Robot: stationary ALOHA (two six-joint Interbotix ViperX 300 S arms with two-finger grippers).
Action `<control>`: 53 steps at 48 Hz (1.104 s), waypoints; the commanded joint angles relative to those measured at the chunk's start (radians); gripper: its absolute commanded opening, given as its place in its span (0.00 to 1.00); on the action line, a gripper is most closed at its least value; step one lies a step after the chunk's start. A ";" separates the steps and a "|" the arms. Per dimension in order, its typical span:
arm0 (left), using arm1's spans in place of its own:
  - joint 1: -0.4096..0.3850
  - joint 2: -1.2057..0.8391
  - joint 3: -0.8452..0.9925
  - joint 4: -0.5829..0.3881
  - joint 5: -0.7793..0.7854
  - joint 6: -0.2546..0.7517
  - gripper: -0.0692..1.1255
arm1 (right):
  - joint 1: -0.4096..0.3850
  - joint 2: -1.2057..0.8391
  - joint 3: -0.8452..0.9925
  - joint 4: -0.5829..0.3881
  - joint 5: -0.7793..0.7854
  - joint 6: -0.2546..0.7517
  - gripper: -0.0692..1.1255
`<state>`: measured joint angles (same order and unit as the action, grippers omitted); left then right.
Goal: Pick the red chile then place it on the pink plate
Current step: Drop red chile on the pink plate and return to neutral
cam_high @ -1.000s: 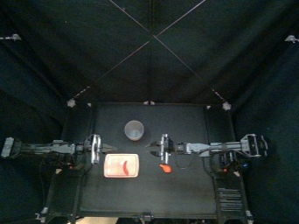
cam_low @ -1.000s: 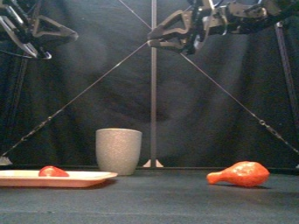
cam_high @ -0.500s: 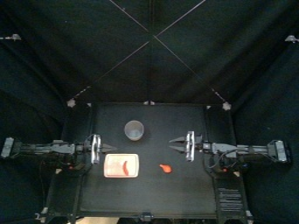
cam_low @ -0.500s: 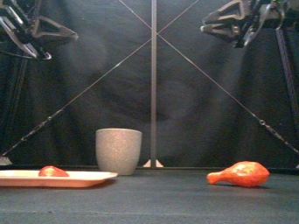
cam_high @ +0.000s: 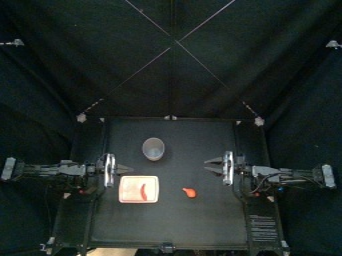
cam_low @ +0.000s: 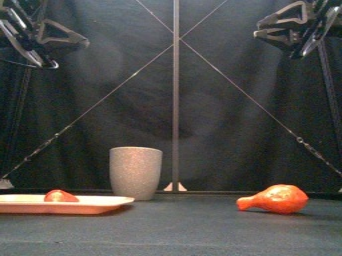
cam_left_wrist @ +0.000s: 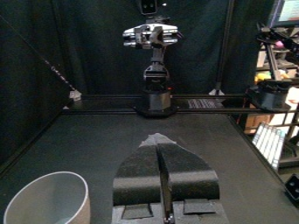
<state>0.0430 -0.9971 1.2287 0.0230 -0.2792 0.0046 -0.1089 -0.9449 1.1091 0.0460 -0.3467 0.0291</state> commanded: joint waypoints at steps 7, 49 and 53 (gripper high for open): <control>0.005 0.003 -0.012 0.000 -0.003 0.000 0.06 | 0.003 0.008 0.006 0.003 -0.008 0.000 0.66; 0.025 0.003 0.000 0.003 -0.003 0.002 0.06 | 0.008 0.018 0.057 0.023 -0.006 0.000 0.66; 0.028 0.003 0.002 0.003 -0.003 0.002 0.06 | 0.008 0.018 0.060 0.023 -0.008 0.000 0.66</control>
<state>0.0629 -0.9971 1.2425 0.0245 -0.2777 0.0046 -0.1028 -0.9388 1.1781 0.0660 -0.3467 0.0307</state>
